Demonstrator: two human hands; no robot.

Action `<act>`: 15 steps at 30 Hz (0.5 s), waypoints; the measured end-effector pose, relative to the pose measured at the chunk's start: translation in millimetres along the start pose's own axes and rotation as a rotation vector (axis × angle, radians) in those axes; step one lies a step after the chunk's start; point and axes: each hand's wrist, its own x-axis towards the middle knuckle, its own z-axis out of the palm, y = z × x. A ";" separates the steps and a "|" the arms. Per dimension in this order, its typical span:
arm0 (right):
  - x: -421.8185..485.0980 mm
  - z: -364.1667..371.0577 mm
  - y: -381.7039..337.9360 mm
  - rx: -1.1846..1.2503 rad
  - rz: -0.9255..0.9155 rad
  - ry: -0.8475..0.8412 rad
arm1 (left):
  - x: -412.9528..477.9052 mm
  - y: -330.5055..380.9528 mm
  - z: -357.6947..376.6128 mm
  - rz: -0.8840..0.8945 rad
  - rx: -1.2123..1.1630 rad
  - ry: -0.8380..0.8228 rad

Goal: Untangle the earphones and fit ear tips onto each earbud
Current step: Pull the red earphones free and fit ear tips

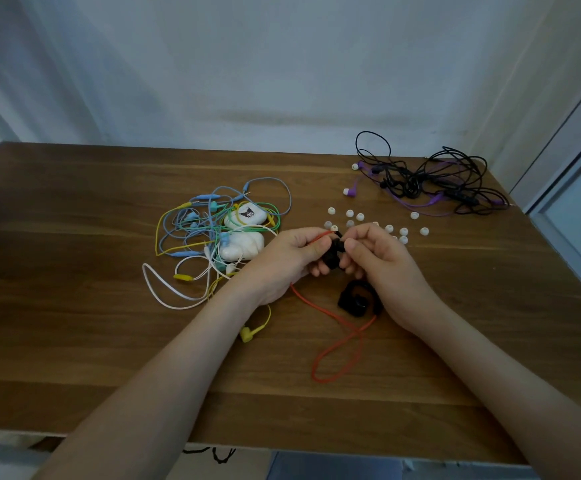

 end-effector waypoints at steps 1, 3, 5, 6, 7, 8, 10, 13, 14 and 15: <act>-0.2 0.3 0.0 -0.008 -0.003 -0.001 | 0.0 -0.4 0.4 0.006 0.024 0.004; -0.2 0.1 -0.4 -0.024 0.000 -0.008 | -0.6 -1.4 0.8 0.023 0.075 0.006; 0.4 -0.8 -1.4 -0.039 0.020 -0.021 | -1.8 -2.3 0.4 0.047 0.141 0.004; 0.9 -1.1 -1.8 -0.046 0.032 -0.029 | -2.6 -3.0 0.1 0.056 0.180 0.004; 1.2 -1.6 -1.8 -0.054 0.040 -0.035 | -3.4 -3.4 -0.2 0.063 0.213 0.004; 1.5 -1.8 -1.8 -0.061 0.042 -0.039 | -3.7 -3.6 0.1 0.067 0.231 0.005; 1.7 -1.7 -1.4 -0.070 0.038 -0.032 | -4.3 -2.5 1.3 0.066 0.220 0.009; 2.5 -0.9 -0.5 -0.071 0.036 -0.004 | -5.8 1.4 3.5 0.031 0.211 -0.012; 3.0 -1.2 -0.2 -0.067 0.039 -0.006 | -6.7 2.4 4.1 0.025 0.249 -0.011; 3.5 -2.2 0.1 -0.058 0.040 -0.015 | -6.9 3.0 5.0 0.028 0.286 0.000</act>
